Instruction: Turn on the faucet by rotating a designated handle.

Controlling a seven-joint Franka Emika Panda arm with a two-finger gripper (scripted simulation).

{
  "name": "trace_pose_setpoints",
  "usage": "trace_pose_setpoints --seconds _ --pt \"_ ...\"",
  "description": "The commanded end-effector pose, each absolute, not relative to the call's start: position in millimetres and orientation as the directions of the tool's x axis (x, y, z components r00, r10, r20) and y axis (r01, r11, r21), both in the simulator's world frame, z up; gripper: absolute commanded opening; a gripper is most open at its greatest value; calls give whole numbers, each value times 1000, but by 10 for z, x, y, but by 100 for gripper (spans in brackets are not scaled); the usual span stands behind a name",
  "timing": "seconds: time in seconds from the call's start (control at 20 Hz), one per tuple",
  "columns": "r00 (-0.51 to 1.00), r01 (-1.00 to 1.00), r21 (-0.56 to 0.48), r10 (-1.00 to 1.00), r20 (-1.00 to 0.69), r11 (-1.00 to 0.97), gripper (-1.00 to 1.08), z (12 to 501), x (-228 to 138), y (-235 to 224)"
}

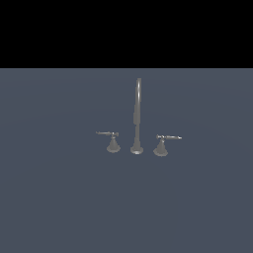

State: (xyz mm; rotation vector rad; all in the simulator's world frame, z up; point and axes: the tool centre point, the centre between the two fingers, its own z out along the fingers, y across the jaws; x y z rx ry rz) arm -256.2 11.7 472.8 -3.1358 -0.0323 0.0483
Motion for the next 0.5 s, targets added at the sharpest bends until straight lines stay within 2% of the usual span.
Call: trace_pose_setpoints --seconds 0.0,0.45 --pt "999 21 -6 21 -31 -1000 -100 4728 -2562 117" --pt "999 -25 -5 -25 -30 -1000 -100 4621 -2526 195"
